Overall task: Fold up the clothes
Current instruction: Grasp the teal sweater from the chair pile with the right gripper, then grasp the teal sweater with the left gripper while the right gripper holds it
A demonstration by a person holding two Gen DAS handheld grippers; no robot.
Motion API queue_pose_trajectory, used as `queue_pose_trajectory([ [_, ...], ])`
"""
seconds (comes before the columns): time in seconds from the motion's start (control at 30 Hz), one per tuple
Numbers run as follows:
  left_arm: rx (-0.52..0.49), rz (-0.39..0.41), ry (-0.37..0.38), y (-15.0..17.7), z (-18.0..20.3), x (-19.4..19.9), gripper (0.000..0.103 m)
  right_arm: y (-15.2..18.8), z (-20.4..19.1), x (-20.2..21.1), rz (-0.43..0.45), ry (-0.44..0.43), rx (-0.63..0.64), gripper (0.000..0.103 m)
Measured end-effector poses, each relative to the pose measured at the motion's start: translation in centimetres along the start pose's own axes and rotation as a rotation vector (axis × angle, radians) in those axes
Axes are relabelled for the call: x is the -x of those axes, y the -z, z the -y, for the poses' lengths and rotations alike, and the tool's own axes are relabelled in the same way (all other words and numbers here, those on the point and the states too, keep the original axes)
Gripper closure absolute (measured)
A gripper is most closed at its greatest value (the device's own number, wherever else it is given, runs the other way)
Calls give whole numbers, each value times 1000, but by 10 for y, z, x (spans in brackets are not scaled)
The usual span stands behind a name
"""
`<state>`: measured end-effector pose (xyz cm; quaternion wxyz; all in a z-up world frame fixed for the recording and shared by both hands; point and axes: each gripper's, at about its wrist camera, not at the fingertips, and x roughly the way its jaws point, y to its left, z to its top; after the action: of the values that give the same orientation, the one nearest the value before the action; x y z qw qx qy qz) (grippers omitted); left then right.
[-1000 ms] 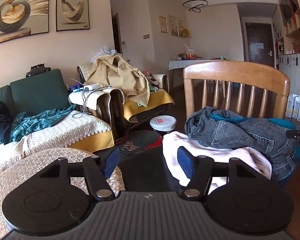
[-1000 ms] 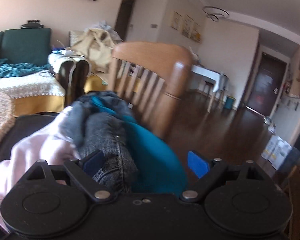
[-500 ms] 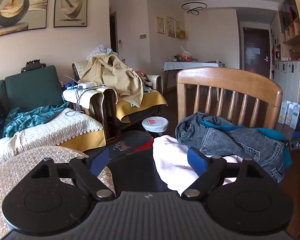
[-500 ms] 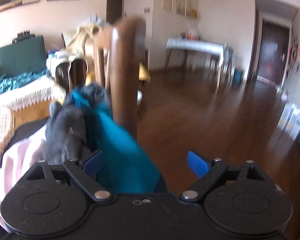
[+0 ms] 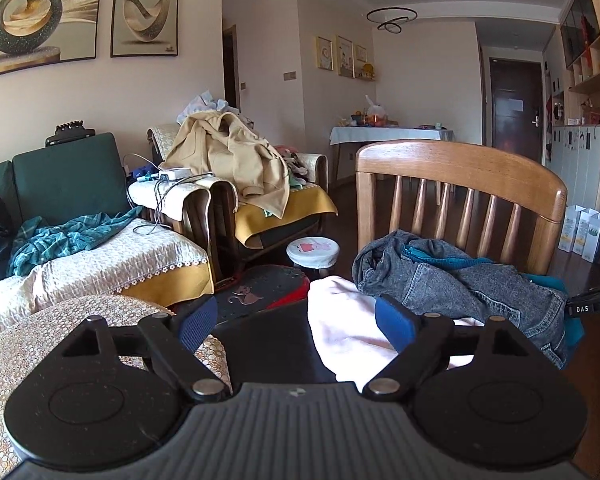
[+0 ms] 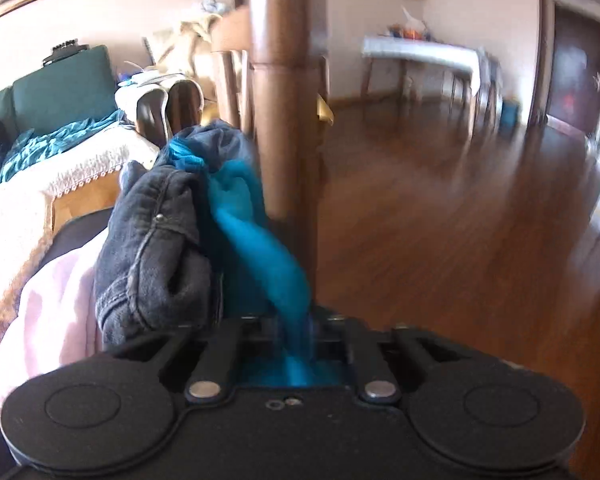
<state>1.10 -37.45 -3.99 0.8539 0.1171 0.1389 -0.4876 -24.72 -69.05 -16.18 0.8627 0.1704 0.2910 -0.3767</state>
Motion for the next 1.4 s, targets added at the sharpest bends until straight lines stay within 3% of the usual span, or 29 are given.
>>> queue_pose_trajectory([
  [0.13, -11, 2, 27, -2, 1, 2, 17, -1, -10, 13, 31, 8, 40, 0],
  [0.33, -34, 25, 168, -17, 17, -12, 17, -12, -18, 44, 123, -52, 44, 0],
  [0.53, -283, 113, 257, -31, 64, -40, 17, -44, -12, 69, 207, -164, 46, 0],
  [0.7, -317, 95, 331, -24, 90, -56, 17, -63, -6, 71, 175, -210, 96, 0],
  [1.0, -377, 62, 535, -8, 137, -71, 17, -84, -12, 63, 88, -357, 20, 0],
  [1.17, -519, 165, 575, -4, 152, -80, 17, -81, -23, 69, 55, -436, 119, 0],
  [1.4, -718, 182, 641, -7, 150, -130, 17, -80, -25, 72, 43, -484, 96, 0],
])
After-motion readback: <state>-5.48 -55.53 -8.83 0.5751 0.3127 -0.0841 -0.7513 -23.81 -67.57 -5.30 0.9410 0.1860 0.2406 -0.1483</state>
